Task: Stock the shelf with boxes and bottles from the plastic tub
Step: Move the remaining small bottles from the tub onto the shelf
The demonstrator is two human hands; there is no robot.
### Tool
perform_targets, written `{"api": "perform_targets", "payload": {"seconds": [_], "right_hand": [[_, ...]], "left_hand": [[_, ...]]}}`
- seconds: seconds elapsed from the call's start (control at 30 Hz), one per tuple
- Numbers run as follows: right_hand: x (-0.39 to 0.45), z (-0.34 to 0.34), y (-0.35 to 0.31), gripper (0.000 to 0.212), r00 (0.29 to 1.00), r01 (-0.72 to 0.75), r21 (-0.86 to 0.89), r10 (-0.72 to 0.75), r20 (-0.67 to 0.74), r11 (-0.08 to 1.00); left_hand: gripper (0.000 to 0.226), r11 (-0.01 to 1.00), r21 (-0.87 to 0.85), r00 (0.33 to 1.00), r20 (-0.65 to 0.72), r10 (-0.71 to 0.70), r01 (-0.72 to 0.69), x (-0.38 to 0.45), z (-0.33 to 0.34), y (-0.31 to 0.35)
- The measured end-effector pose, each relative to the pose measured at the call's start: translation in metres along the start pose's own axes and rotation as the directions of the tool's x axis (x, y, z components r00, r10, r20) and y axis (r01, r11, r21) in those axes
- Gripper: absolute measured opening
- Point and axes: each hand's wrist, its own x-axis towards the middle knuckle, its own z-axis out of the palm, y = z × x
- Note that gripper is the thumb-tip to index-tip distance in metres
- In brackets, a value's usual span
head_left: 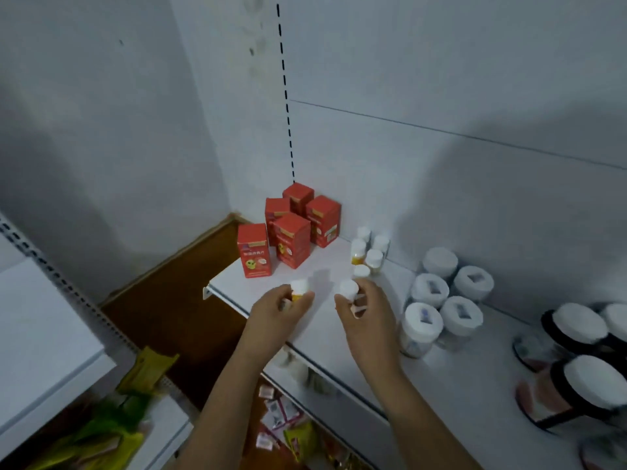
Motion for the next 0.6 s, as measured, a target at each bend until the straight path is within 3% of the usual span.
{"api": "perform_targets", "payload": {"seconds": [0.1, 0.3, 0.4, 0.5, 0.6], "right_hand": [[0.006, 0.016, 0.018, 0.021, 0.999, -0.014, -0.1, 0.01, -0.041, 0.995], [0.002, 0.029, 0.032, 0.021, 0.996, -0.056, -0.178, 0.043, -0.081, 0.982], [0.004, 0.029, 0.032, 0.03, 0.995, -0.065, -0.172, 0.052, -0.08, 0.983], [0.005, 0.029, 0.034, 0.035, 0.996, -0.056, -0.199, 0.04, -0.083, 0.978], [0.006, 0.031, 0.038, 0.033, 0.994, -0.043, -0.216, 0.021, -0.104, 0.975]], "left_hand": [[0.026, 0.989, 0.127, 0.995, 0.079, 0.065, -0.075, 0.031, 0.003, -0.01], [0.027, 0.931, 0.187, 0.935, 0.234, 0.268, -0.314, 0.076, 0.023, -0.009], [0.04, 0.897, 0.208, 0.901, 0.29, 0.323, -0.389, 0.099, 0.035, -0.003], [0.072, 0.91, 0.173, 0.898, 0.31, 0.313, -0.377, 0.108, 0.04, -0.006], [0.071, 0.937, 0.1, 0.913, 0.282, 0.296, -0.335, 0.102, 0.032, -0.013]]}}
